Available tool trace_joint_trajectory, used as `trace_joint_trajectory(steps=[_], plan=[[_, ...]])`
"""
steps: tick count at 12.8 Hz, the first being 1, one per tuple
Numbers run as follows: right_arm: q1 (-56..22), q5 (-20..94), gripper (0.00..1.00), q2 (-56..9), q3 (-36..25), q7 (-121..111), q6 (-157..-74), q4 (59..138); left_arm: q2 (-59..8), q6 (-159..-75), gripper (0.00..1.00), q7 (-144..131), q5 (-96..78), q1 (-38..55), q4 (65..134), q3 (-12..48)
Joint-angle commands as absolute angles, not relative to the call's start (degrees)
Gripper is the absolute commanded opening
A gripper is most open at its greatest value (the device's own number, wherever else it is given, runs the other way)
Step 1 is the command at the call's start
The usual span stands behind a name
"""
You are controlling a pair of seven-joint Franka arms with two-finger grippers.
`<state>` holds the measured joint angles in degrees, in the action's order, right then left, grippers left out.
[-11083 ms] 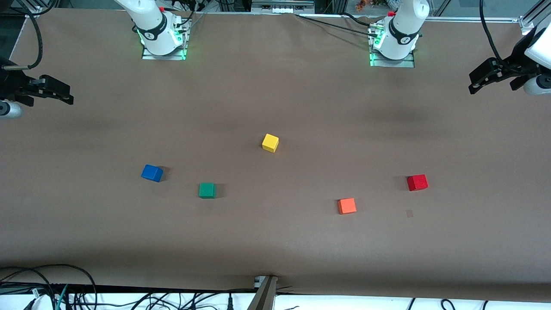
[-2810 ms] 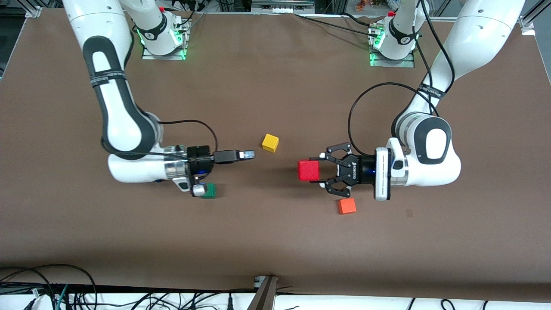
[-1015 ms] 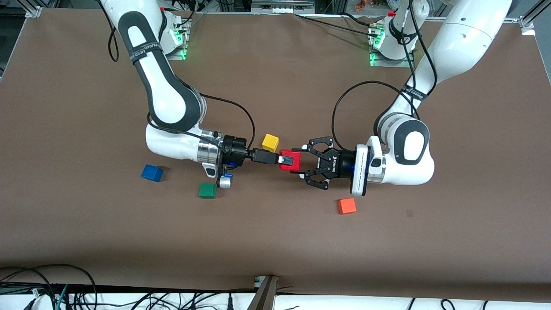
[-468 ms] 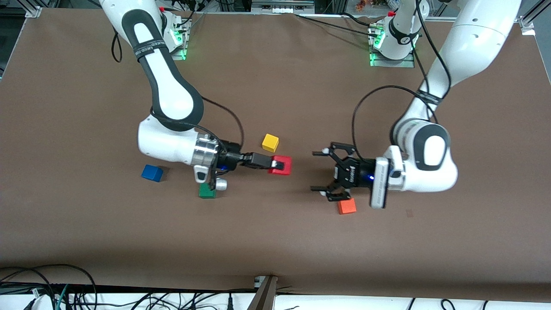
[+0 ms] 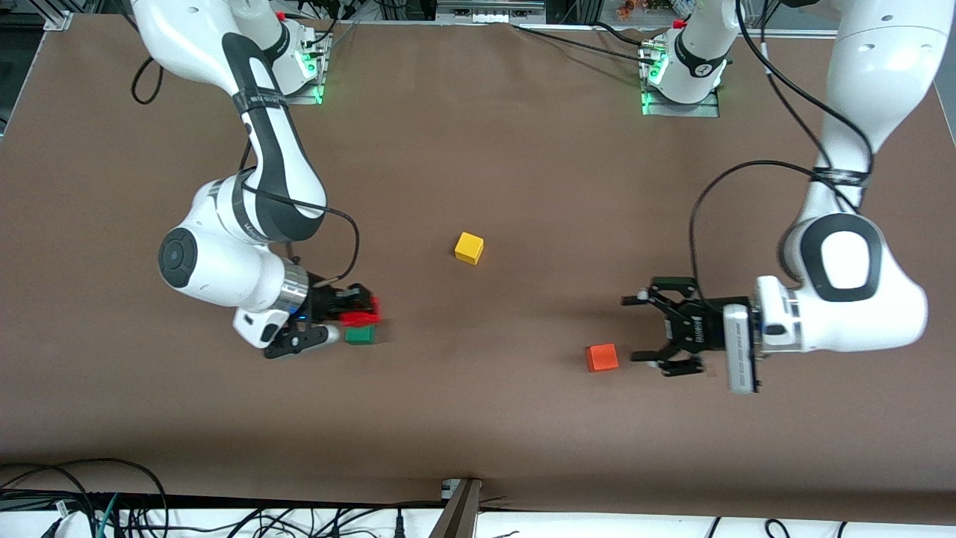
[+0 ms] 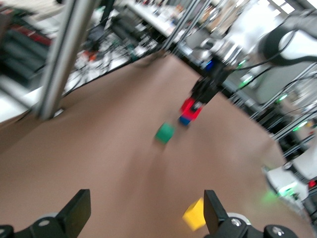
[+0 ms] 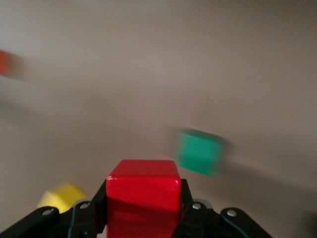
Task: Pass red block to right arm, stack on blue
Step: 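Carry the red cube with the right gripper onto the blue cube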
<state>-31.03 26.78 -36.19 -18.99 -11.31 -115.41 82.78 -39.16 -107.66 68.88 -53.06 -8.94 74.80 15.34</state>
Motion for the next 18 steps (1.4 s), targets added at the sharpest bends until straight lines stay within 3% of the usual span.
trace_joint_trajectory(steps=[1, 5, 9, 14, 18], plan=[[-31.8, 17.4, 0.00, -34.7, -23.4, -11.7, -108.5, 84.7, -38.0, -106.8, 1.00, 66.4, -42.1, -14.0, 74.6, 14.9], [-31.9, 12.6, 0.00, -32.9, -27.5, -11.7, -110.9, 92.1, -30.8, -105.3, 1.00, 58.2, -20.4, -16.1, 72.9, 11.3], [-31.9, 12.7, 0.00, -27.1, -27.7, -10.4, -128.6, 107.2, -21.9, -101.4, 1.00, 52.4, -1.2, -16.8, 73.3, 8.8], [-31.9, 12.7, 0.00, -26.8, -27.8, -5.5, -131.2, 108.5, -16.8, -86.6, 1.00, 36.0, 15.1, -12.2, 72.2, 11.5], [-31.9, 12.8, 0.00, -27.6, -27.7, -4.9, -136.1, 110.2, -13.6, -82.8, 1.00, 25.0, 9.5, -14.1, 69.1, 10.9]])
